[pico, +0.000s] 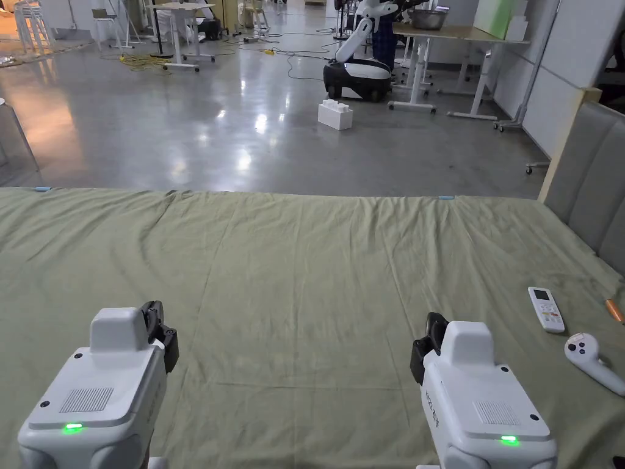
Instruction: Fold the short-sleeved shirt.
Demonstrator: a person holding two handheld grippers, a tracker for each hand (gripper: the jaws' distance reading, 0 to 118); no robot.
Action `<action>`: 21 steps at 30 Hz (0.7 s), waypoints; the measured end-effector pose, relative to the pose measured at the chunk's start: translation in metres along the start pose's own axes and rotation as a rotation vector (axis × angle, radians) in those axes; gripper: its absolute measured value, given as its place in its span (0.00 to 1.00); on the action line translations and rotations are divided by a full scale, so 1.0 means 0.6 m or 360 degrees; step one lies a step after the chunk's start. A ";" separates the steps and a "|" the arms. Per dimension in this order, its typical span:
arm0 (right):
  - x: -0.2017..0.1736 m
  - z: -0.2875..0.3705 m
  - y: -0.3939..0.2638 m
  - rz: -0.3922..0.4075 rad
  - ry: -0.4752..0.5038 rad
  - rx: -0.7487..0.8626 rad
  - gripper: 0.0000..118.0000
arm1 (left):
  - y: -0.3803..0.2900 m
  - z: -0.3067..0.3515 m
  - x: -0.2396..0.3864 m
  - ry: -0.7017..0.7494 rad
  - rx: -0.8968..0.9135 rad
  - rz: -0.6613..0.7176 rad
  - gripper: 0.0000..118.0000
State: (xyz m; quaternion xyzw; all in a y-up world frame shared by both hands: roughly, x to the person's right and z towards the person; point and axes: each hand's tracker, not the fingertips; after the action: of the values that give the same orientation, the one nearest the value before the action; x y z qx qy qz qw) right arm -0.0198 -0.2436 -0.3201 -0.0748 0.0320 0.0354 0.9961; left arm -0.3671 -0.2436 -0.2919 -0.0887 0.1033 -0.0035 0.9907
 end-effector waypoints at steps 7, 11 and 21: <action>-0.001 -0.002 0.002 0.0007 0.0038 0.0006 0.00 | 0.007 0.001 0.000 -0.0003 0.0017 -0.0006 0.02; -0.004 -0.004 0.002 0.0016 0.0032 0.0021 0.32 | 0.007 0.002 -0.001 0.0031 0.0037 -0.0020 0.16; -0.002 -0.008 0.002 0.0006 -0.0006 0.0036 0.91 | 0.010 0.004 -0.008 0.0073 0.0076 -0.0053 0.70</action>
State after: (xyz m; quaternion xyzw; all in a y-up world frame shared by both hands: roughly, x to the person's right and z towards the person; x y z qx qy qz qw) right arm -0.0214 -0.2435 -0.3249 -0.0634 0.0306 0.0369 0.9968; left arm -0.3715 -0.2372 -0.2897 -0.0666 0.1242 -0.0245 0.9897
